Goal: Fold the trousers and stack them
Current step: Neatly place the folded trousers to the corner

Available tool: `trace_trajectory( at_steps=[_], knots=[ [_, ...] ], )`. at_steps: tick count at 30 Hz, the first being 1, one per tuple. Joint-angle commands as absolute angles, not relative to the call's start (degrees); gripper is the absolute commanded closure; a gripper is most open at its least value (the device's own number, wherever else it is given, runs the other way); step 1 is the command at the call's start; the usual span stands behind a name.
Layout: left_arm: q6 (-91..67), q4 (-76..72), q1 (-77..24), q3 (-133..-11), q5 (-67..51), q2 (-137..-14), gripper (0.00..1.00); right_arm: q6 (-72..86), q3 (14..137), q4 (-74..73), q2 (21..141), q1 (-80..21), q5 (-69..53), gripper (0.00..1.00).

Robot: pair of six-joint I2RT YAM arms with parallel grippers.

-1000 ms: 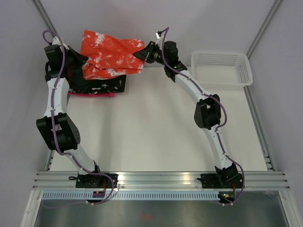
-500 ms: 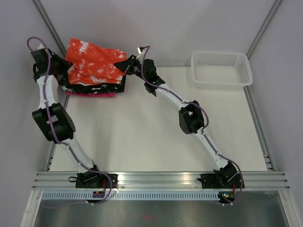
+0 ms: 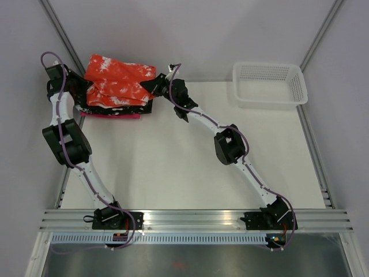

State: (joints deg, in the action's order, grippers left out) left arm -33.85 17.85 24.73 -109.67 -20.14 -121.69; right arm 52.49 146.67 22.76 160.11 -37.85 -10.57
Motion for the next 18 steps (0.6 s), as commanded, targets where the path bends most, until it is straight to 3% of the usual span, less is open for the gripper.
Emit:
trace_trajectory(
  at_steps=[1, 2, 5, 6, 7, 14, 17, 18],
  knots=[
    [-34.2, 4.8, 31.7, -113.5, -2.9, -124.2, 0.98, 53.7, 149.8, 27.9, 160.4, -32.9, -6.8, 0.99],
    [-34.3, 4.9, 31.6, -113.5, -2.1, -124.5, 0.98, 53.5, 149.3, 27.4, 160.0, -33.0, -7.8, 0.95],
    [-34.6, 3.7, 31.8, -113.1, -2.6, -125.6, 0.98, 53.3, 148.4, 26.0, 158.7, -33.0, -9.5, 0.64],
    [-34.8, 3.2, 31.6, -112.9, -3.1, -125.9, 0.98, 53.1, 148.3, 25.6, 158.5, -33.0, -10.2, 0.48],
    [-35.1, 1.9, 31.7, -112.1, -3.7, -125.9, 0.98, 53.0, 148.0, 25.2, 157.8, -33.0, -10.9, 0.43],
    [-33.2, -2.1, 30.4, -111.4, -12.0, -125.4, 0.96, 51.3, 142.0, 21.6, 150.2, -33.0, -18.0, 0.38],
    [-32.0, -2.6, 29.7, -111.7, -13.6, -125.2, 0.89, 50.0, 137.3, 21.4, 145.6, -33.0, -21.0, 0.34],
    [-31.4, -2.6, 29.3, -111.9, -14.1, -125.2, 0.78, 49.4, 136.2, 21.4, 144.6, -33.0, -21.5, 0.33]
  ],
)
